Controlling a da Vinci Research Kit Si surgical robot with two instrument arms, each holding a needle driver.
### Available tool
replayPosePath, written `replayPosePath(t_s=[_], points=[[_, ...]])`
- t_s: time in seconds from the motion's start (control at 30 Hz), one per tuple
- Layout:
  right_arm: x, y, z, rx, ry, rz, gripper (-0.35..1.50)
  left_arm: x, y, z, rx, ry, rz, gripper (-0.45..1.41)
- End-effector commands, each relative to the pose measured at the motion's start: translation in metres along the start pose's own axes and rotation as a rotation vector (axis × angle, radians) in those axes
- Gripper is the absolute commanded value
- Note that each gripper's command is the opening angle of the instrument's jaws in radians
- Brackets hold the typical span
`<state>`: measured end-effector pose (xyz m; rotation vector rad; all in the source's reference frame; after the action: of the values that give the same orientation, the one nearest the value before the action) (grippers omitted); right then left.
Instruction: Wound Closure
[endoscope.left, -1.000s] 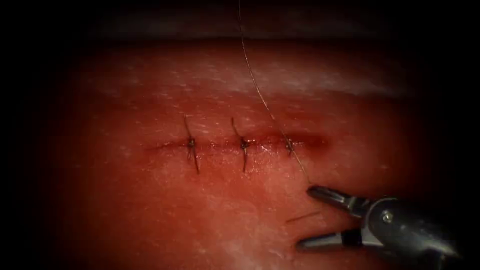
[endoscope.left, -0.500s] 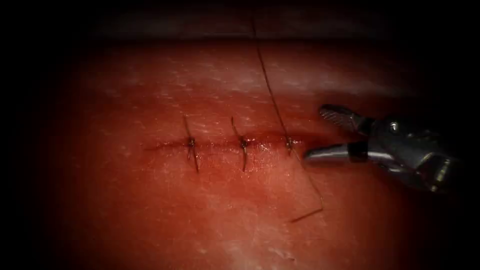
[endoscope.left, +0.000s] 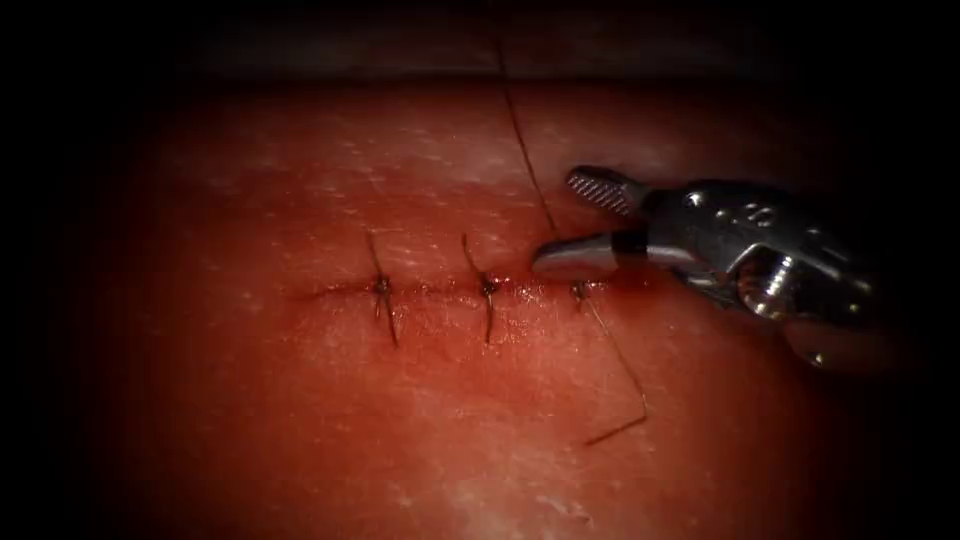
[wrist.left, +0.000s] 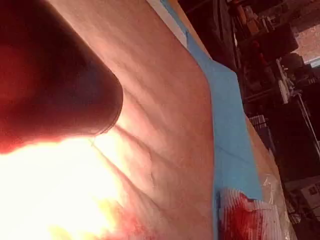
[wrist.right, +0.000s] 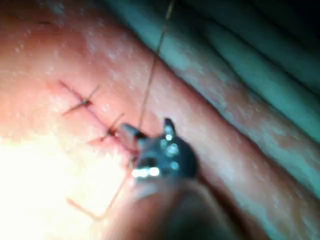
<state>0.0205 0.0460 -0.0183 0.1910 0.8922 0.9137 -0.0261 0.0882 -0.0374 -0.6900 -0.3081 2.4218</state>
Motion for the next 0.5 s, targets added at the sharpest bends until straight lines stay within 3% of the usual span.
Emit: replayPosePath(t_s=[0.03,0.5], points=[[0.0000,-0.0004,0.0014,0.010,0.002,0.006,1.21,0.0008,-0.0005,0.0003,0.004,0.006,0.001,-0.35],[0.0002,-0.0013,0.0044,0.001,0.007,0.010,1.21,0.0012,-0.0001,-0.0003,-0.004,0.007,0.009,-0.35]])
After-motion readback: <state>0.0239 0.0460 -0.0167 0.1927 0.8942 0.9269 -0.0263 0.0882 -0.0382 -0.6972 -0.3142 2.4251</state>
